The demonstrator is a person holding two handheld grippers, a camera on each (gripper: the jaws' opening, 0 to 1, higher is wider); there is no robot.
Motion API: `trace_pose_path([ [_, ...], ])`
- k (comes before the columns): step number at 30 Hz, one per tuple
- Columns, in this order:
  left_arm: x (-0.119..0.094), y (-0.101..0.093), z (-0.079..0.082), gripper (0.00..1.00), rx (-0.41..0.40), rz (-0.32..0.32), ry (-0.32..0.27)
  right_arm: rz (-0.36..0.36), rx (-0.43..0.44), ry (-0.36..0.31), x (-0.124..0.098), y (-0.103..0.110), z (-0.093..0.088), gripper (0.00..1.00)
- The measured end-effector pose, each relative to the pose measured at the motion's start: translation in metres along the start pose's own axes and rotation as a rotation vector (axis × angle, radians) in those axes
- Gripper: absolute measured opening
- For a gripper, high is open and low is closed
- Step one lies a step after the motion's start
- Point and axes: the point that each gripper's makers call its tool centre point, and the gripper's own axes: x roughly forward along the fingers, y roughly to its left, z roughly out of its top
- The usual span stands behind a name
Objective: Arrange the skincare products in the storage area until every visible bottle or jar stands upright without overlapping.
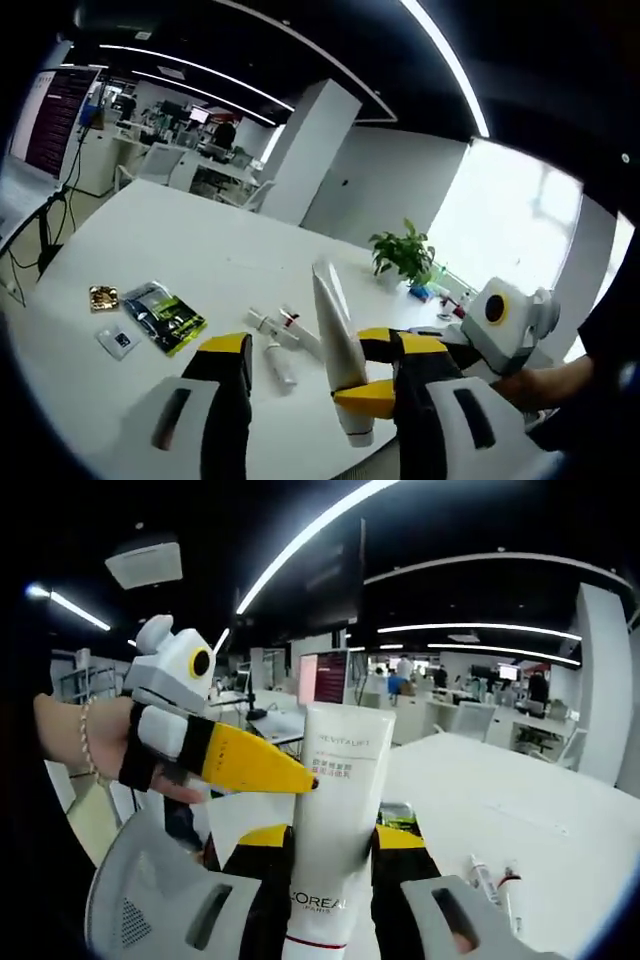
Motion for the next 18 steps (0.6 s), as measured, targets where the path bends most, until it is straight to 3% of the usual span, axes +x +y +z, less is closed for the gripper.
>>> trace_pose_path([
  [3,0.001,-0.002,0.002,0.31,0.013,-0.009,-0.004,0.014,-0.003,-0.002,-0.002,0.004,0.001,0.20],
  [8,0.003,-0.005,0.008,0.27,0.021,-0.023,-0.020,0.031,-0.014,-0.008,-0.003,0.009,0.002,0.20],
  [14,0.004,-0.008,0.012,0.15,0.058,-0.040,-0.035,0.038,-0.014,-0.004,-0.004,0.015,0.001,0.21],
  [18,0.004,-0.014,0.012,0.11,0.114,-0.060,-0.047,0.037,-0.002,0.000,-0.007,0.016,0.000,0.21],
])
